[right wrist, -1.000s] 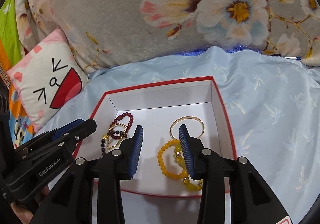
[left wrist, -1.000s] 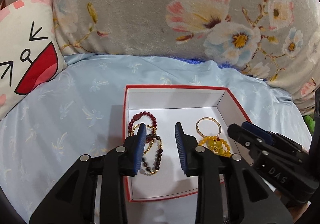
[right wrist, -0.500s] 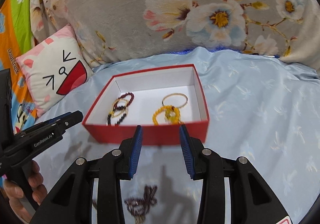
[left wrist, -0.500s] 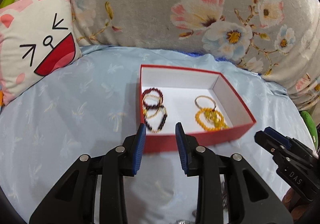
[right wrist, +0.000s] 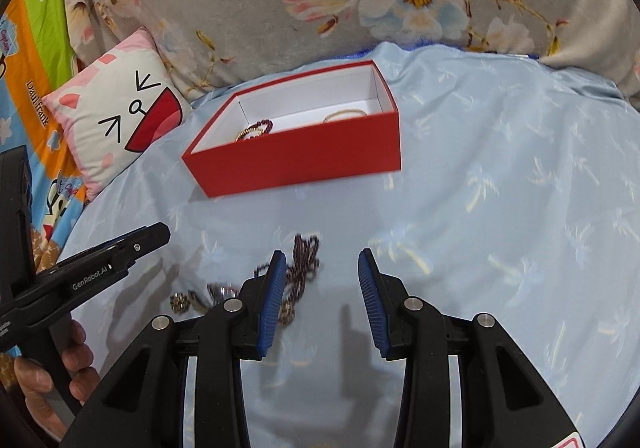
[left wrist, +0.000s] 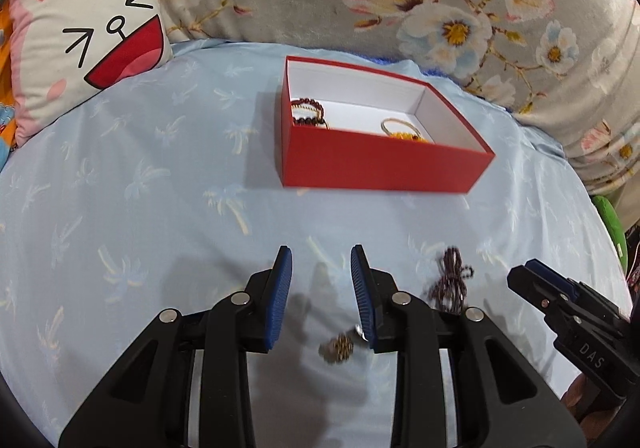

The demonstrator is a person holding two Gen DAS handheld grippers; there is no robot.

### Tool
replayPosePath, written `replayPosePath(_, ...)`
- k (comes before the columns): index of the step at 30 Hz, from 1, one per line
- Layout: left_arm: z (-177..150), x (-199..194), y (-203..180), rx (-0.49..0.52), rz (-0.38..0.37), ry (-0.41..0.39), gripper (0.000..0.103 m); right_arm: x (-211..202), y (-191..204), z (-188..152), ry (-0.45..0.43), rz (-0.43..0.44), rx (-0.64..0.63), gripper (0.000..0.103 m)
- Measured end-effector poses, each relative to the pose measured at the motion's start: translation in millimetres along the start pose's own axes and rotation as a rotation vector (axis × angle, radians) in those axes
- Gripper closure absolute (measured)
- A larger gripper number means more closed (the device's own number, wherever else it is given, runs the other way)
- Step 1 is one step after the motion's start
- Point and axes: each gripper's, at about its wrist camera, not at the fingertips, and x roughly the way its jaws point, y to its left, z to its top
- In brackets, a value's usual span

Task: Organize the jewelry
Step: 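Withdraw both open tools to the remaining jewelry on the sheet, then close the right tool on the dark red garnet bead strand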

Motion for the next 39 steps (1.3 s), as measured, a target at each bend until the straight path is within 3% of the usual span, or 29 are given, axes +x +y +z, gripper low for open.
replayPosePath(12,-30,-14,0,0.009,-0.006,-0.012,0.074,5,6,-22,0.037,-0.005,-0.013,0.066)
replayPosePath(28,-41,-7,-9,0.050,-0.016,0.003,0.073,28,20,-12,0.052,0.015,-0.029,0.066)
replayPosePath(32,-41,-6,-11,0.062,-0.025,0.006,0.067,39,24,-9,0.073,0.001,-0.040,0.066)
replayPosePath(39,-42,-5,-14,0.068,-0.027,0.020,0.067,52,26,-3,0.098,-0.028,-0.037,0.066)
